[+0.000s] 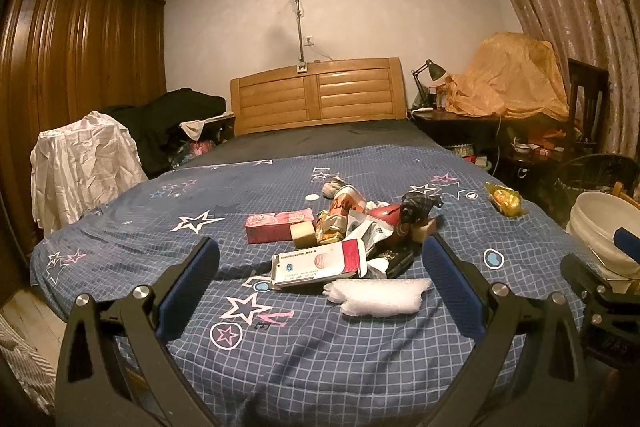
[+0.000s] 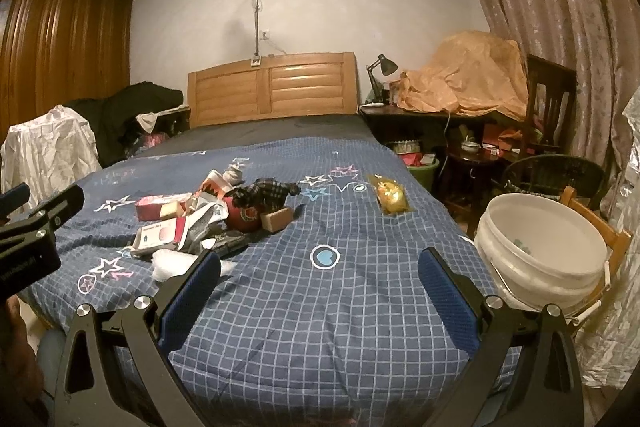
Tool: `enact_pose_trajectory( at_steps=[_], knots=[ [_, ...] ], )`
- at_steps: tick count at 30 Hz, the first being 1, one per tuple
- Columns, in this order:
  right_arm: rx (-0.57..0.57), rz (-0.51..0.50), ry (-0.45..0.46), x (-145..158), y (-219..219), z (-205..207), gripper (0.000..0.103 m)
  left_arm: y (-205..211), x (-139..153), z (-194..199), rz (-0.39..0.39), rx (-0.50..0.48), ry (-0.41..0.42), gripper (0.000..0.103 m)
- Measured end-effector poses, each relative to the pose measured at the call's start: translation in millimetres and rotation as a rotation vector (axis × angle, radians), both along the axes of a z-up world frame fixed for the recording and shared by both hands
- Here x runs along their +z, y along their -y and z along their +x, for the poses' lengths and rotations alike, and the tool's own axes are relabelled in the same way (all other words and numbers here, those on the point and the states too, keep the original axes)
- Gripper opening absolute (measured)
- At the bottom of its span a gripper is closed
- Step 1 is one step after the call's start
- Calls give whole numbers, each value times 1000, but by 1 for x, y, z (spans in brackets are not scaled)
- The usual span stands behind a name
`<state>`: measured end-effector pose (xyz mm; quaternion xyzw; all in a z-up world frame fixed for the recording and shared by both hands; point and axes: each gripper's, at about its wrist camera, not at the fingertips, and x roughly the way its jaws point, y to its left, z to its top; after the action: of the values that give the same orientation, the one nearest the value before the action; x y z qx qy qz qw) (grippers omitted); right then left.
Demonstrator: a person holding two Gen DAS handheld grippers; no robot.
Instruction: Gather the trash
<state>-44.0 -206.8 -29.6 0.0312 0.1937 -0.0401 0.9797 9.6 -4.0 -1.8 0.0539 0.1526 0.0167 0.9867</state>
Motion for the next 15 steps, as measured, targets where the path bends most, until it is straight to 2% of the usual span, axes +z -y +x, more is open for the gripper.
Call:
enact_pose_trajectory(
  at_steps=[15],
  knots=[
    [0, -7, -17, -2, -1, 4, 98, 0, 0, 0, 0, -1, 0, 98]
  ],
)
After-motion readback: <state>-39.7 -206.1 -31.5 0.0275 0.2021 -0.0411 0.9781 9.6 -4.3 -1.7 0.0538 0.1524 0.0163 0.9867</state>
